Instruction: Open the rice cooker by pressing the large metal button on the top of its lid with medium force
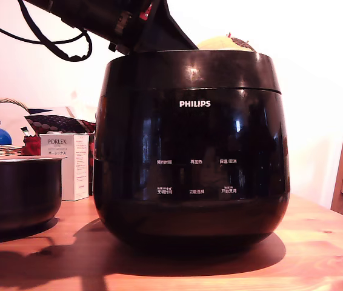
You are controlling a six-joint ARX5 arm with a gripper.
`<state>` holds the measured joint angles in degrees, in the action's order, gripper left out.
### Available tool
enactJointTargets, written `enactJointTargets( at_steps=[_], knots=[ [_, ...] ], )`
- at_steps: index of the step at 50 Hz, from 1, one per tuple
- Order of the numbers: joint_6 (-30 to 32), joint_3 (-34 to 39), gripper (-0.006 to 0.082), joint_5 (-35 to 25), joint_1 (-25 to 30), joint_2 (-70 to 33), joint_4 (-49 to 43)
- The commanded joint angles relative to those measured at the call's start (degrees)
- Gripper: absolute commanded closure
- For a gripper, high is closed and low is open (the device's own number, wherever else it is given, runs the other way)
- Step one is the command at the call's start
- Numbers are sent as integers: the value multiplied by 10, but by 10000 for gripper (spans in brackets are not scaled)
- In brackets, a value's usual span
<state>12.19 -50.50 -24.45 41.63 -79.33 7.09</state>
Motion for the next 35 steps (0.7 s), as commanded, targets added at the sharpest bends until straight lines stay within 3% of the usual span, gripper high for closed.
enactJointTargets(
  at_steps=[1,12,35],
  knots=[
    [-2,52,791,5,1,-37,-27],
    [-30,52,791,9,0,18,29],
    [-38,52,791,77,-53,81,2]
  ],
)
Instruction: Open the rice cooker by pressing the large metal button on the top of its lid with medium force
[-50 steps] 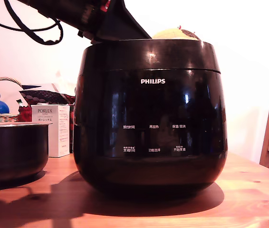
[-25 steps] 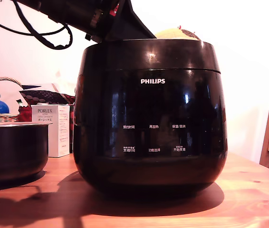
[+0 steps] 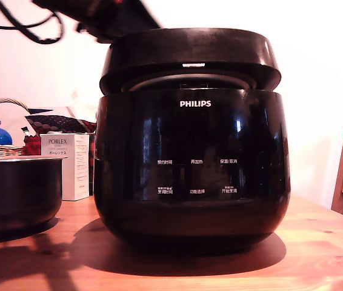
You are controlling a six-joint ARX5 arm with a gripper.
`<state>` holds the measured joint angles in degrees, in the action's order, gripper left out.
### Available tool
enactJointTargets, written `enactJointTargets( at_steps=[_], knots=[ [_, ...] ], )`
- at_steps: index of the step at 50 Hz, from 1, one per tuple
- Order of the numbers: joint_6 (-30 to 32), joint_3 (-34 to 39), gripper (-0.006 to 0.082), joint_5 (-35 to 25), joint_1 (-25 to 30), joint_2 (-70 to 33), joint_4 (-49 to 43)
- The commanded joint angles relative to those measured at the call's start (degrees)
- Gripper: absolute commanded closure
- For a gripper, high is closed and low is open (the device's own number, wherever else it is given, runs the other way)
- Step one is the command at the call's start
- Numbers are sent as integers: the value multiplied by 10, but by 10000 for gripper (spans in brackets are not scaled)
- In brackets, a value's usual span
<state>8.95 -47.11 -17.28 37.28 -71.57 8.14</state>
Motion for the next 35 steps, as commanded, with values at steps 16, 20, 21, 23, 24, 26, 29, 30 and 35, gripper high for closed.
enactJointTargets(
  at_steps=[16,20,21,23,24,26,29,30,35],
  knots=[
    [-17,19,791,33,-82,56,-55],
    [-17,19,791,37,-103,74,-69],
    [-17,19,791,38,-108,79,-72],
    [-17,19,791,43,-118,88,-80],
    [-17,19,791,45,-124,94,-84],
    [-17,19,791,49,-134,103,-91],
    [-17,19,791,53,-149,118,-105],
    [-17,19,791,55,-153,123,-110],
    [-16,19,791,58,-177,144,-133]
  ],
)
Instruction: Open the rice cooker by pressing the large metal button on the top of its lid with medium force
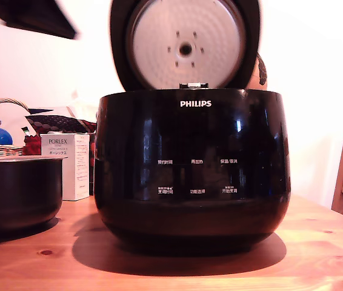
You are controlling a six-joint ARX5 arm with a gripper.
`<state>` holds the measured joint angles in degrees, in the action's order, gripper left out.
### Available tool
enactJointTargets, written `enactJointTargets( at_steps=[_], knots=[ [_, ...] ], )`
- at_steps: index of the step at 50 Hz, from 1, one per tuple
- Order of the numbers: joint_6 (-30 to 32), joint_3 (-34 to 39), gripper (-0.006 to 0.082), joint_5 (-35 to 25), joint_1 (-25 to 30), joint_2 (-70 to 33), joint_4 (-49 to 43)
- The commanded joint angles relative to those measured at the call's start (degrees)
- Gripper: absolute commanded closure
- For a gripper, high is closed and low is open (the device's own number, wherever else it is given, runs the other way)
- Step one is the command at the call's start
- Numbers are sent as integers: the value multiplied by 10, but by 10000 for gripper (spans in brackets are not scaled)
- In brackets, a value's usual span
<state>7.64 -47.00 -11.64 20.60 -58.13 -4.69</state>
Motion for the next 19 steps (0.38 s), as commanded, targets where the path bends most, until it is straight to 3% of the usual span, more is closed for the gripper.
enactJointTargets(
  at_steps=[1,19],
  knots=[
    [-2,17,791,2,-15,13,-8],
    [-1,17,791,2,-56,42,-17]
  ],
)
